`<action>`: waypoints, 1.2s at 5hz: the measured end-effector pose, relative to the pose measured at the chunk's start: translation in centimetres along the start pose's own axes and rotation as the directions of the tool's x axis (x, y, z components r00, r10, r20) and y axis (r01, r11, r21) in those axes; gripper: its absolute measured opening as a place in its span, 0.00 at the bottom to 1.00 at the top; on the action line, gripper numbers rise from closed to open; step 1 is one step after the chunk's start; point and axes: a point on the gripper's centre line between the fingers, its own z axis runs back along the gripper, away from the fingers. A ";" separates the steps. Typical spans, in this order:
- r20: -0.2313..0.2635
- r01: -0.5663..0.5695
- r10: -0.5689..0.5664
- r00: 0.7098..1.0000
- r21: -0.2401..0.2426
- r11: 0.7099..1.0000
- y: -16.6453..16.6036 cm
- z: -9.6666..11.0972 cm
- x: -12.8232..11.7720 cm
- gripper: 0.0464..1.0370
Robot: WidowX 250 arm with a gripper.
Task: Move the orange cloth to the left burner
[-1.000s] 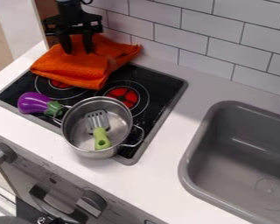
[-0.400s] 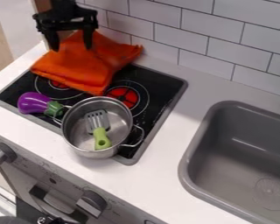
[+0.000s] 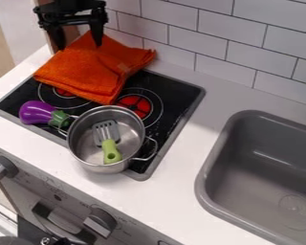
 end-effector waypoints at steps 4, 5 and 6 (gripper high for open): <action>0.104 0.206 -0.200 0.974 -0.049 0.977 0.4 3.3 -5.6 0.96; 0.108 0.198 -0.188 0.976 -0.086 0.976 0.3 4.6 -6.2 0.96; 0.082 0.206 -0.198 0.977 -0.103 0.973 0.1 5.7 -6.7 0.96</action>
